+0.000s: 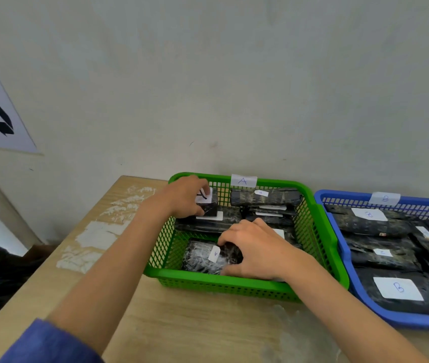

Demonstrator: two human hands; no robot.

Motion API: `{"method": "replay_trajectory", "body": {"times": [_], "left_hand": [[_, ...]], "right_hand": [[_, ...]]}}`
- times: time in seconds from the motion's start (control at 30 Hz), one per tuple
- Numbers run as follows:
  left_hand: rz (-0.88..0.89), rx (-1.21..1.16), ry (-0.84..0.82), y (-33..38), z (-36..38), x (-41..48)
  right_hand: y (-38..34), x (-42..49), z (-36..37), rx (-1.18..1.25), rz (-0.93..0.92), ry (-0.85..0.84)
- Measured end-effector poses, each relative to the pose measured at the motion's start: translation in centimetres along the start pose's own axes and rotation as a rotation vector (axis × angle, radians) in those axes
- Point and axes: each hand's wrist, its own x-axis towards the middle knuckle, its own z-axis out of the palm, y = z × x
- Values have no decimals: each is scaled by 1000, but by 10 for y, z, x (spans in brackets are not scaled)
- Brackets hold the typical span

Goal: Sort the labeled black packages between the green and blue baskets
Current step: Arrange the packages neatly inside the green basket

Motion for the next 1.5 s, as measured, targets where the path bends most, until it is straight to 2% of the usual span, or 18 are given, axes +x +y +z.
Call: {"method": "replay_trajectory", "body": {"times": [0.13,0.27,0.33,0.47,0.77,0.93,1.07,1.17,1.3,1.4,1.5], "left_hand": [[48,78,40,0,1,4],[106,-144,60,-1,-6,-7],[130,-234,8,-1,-12,-17],[138,-223,-137,-5,-12,-29],[176,-159,-219,-9,-15,-29],[179,-216,-273,-11,-18,-31],[236,-244,-269,-13,-11,-35],[297,-355,-267,-10,-12,-40],[303,-399,-349,0,-7,-43],[293,-265,-360,4,8,-40],[309,-71,-195,2,20,-38]], "right_hand": [[1,1,-1,77,16,-20],[2,1,-2,195,-2,-15],[4,1,-3,263,-9,-18],[10,-2,-6,406,1,-10],[24,-14,-15,628,10,56],[26,-21,-22,720,-63,90],[28,-24,-27,847,-117,171],[32,-25,-27,935,-153,242],[40,-21,-29,1122,-177,503],[47,-18,-27,1264,-53,729],[54,-13,-24,1265,111,812]]}}
